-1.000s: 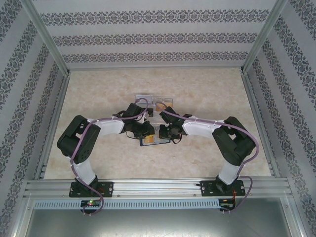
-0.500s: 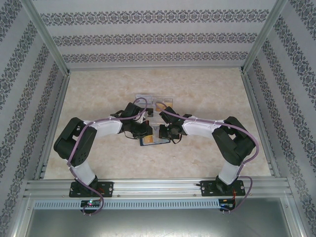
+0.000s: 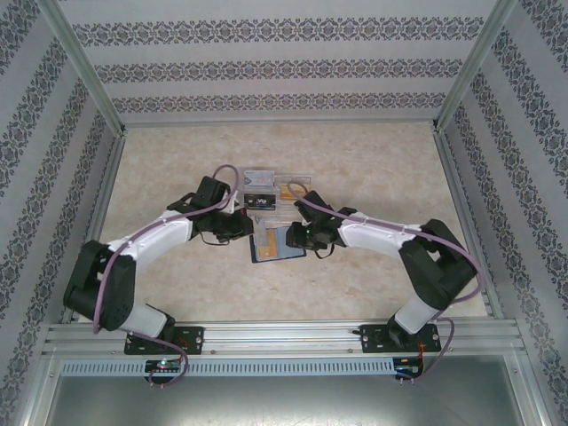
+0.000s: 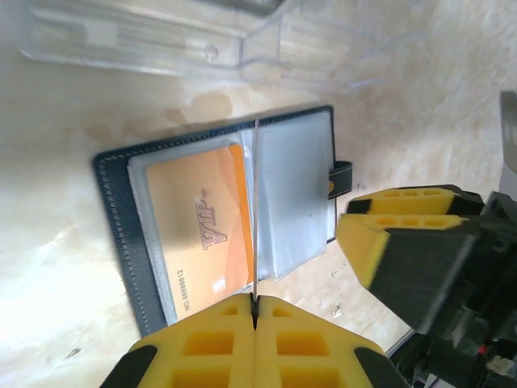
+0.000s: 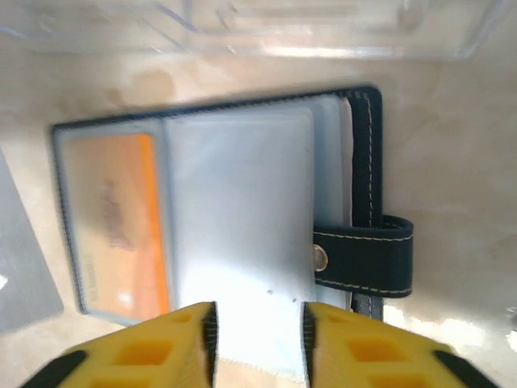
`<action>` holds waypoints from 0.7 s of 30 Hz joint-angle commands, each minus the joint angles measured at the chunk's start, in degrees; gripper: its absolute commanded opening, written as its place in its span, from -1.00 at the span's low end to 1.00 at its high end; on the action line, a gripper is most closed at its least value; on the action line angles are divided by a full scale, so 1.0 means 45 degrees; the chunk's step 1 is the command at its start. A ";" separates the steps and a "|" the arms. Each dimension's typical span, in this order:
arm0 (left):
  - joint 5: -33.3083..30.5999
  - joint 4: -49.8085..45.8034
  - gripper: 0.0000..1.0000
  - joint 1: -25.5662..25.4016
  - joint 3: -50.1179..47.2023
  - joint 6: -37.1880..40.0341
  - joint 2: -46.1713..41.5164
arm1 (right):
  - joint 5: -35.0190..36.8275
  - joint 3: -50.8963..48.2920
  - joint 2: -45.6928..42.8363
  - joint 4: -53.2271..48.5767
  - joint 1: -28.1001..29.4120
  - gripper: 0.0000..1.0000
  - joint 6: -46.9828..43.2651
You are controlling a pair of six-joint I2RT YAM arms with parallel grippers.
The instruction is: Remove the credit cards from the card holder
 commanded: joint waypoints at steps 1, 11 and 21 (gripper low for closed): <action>0.0083 -0.1076 -1.00 0.0436 0.0382 0.0580 -0.0931 | -0.0361 -0.0428 -0.1286 0.1056 -0.0340 -0.06 -0.0408; 0.2343 0.1458 -1.00 0.0579 0.1045 -0.2045 -0.1713 | -0.4376 -0.1132 -0.2289 0.5065 -0.1594 0.44 0.2348; 0.3473 0.4335 -1.00 0.0888 0.1210 -0.5022 -0.1467 | -0.7488 -0.0280 -0.0879 0.9403 -0.2088 0.33 0.5332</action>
